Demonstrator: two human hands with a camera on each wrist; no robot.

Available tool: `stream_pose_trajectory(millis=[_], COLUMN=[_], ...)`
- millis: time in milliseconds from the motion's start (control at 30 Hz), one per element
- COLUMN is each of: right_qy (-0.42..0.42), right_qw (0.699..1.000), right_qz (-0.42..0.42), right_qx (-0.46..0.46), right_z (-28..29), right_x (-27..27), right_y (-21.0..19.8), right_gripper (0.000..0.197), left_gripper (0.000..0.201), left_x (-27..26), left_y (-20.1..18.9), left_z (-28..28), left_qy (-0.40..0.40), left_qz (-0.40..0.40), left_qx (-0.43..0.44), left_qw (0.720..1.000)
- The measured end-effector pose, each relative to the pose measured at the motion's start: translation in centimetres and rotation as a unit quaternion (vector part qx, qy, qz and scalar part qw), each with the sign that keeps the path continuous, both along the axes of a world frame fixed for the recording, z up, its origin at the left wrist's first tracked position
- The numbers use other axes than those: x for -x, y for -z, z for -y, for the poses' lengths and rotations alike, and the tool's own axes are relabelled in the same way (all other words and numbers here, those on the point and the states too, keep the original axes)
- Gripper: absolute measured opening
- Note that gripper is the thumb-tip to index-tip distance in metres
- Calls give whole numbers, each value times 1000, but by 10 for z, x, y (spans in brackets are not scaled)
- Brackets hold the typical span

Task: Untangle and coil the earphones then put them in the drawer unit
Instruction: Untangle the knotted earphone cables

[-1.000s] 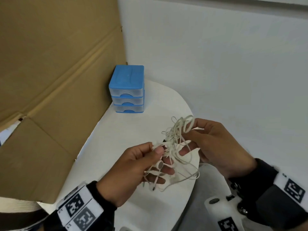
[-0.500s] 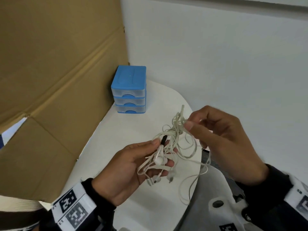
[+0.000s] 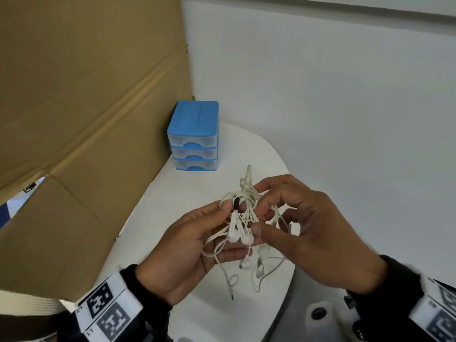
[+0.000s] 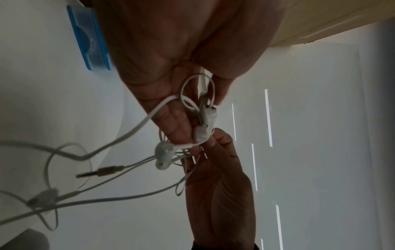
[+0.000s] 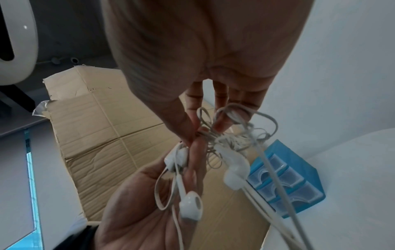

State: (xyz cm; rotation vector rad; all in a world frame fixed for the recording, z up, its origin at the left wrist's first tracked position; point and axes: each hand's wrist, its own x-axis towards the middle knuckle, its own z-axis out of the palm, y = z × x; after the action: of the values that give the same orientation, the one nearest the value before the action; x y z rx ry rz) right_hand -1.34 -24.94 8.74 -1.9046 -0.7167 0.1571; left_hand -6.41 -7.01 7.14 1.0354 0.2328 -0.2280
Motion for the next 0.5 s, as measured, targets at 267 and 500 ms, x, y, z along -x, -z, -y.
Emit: stream_pose_trajectory(millis=[267,500], right_qy=[0,3], right_qw=[997,992], right_qz=[-67,-121], right_qx=[-49,-24], right_z=[0,6], right_x=[-5,-18], right_y=[5,20], right_gripper=[16,14], left_gripper=[24,28], left_x=[-1,-5], left_y=[-3,-9], left_z=[-2,-6], left_qy=[8,-28], left_qz=[0,-15], left_qx=[-2,48], left_qw=[1000,998])
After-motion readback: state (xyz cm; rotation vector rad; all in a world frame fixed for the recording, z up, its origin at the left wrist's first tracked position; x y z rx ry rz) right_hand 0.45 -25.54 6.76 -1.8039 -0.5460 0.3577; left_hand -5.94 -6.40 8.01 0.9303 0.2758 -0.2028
